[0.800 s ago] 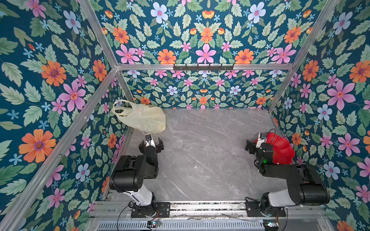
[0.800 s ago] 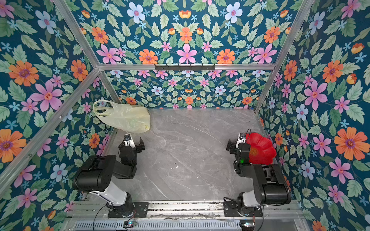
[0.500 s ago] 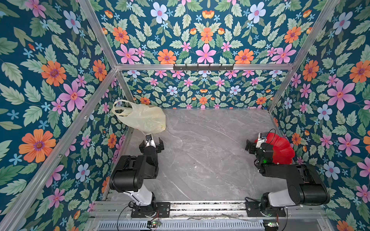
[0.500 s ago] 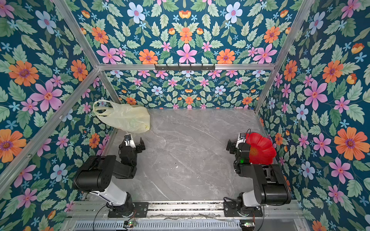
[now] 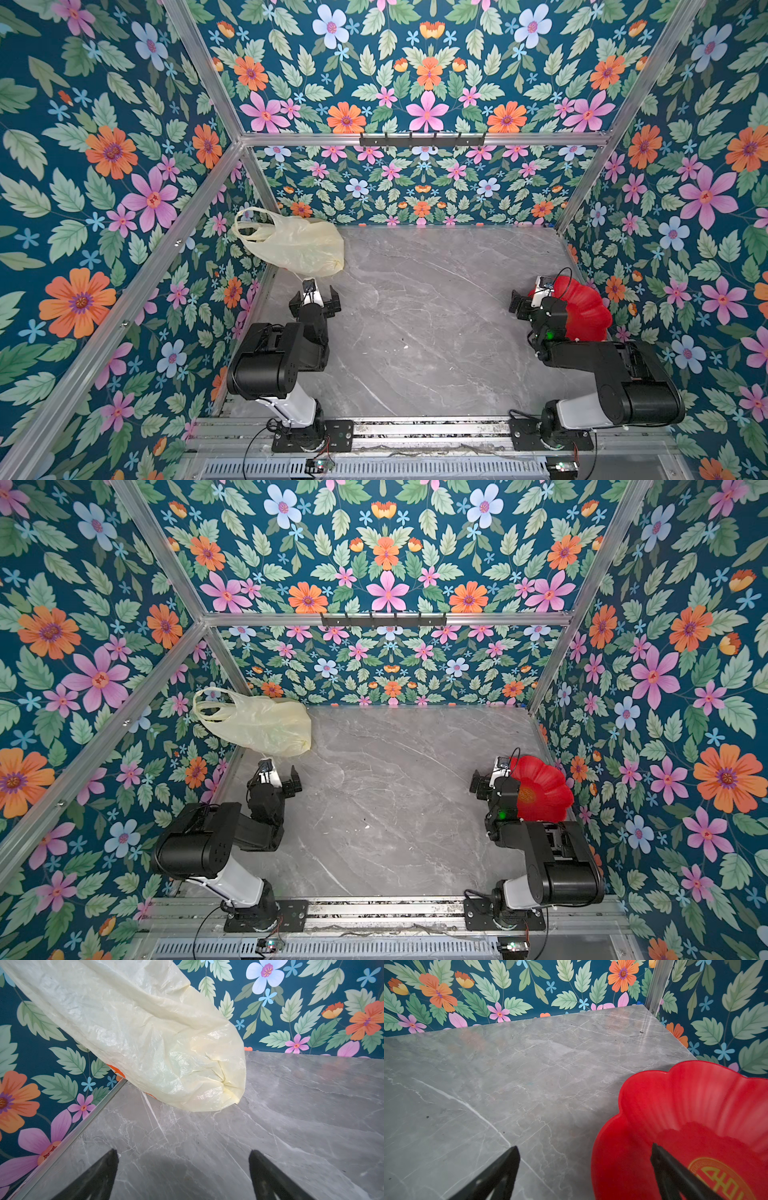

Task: Take fruits out of the plastic bag
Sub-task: Move the plastic bag to the top-center of the table.

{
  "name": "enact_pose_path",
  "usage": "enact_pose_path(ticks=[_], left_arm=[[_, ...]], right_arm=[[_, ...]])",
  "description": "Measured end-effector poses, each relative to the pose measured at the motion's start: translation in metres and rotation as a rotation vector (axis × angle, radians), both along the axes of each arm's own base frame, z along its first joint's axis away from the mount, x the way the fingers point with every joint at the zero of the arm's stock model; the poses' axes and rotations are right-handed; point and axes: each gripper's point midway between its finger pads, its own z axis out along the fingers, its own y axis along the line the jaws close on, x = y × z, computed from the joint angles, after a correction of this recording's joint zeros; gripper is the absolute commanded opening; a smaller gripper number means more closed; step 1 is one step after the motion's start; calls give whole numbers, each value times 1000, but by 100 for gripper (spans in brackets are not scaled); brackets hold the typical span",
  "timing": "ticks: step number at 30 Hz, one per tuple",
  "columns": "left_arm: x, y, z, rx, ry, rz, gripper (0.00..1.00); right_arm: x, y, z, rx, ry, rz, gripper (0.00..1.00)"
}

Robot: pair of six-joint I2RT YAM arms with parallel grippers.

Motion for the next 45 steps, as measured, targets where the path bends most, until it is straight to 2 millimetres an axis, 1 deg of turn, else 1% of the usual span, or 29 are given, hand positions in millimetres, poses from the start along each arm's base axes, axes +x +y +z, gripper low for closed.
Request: enact_pose_path(ticks=[9, 10, 12, 15, 16, 19, 20, 23, 25, 27, 29, 31, 34, 35, 37, 39, 40, 42, 45], left_arm=[[-2, 0, 0, -1, 0, -4, 100], [-4, -3, 2, -1, -5, -12, 100], [-9, -9, 13, 8, -32, -23, 100], [-17, -30, 37, 43, -87, -70, 100], [-20, -37, 49, 59, -112, -78, 100], [-26, -54, 88, 51, -199, -99, 100], [-26, -57, 101, 32, -224, -101, 100], [-22, -59, 146, -83, -295, -91, 100], [-15, -56, 172, -195, -310, -59, 100], [-8, -52, 189, -292, -293, -15, 100], [-2, -44, 201, -369, -267, 39, 100], [1, -37, 200, -401, -238, 60, 100], [6, -26, 189, -414, -171, 88, 100], [10, -22, 188, -415, -146, 104, 100], [20, -17, 193, -420, -118, 122, 100], [28, -7, 198, -409, -88, 165, 100], [31, 0, 201, -403, -76, 191, 100], [35, 21, 202, -387, -51, 264, 100], [34, 55, 194, -377, -7, 364, 100]], right_arm=[[-2, 2, 2, 1, -4, 8, 99], [-4, 5, 5, -2, -9, 25, 99], [-6, 16, 21, -22, -39, 67, 99], [-13, 35, 55, -54, -120, 129, 99], [-18, 39, 68, -59, -152, 145, 99], [-33, 38, 102, -49, -235, 140, 99], [-41, 38, 116, -33, -272, 137, 99], [-63, 36, 158, 33, -384, 124, 99], [-79, 31, 181, 102, -441, 94, 99], [-96, 24, 201, 182, -487, 50, 99], [-109, 18, 215, 254, -492, 10, 99], [-117, 17, 221, 295, -471, 1, 99], [-119, 27, 222, 323, -396, 48, 99], [-118, 32, 220, 331, -361, 70, 99], [-116, 40, 215, 344, -310, 107, 99], [-114, 44, 205, 380, -261, 116, 99], [-114, 46, 199, 395, -243, 116, 99], [-114, 50, 191, 405, -218, 137, 99], [-111, 55, 184, 424, -175, 149, 99]])
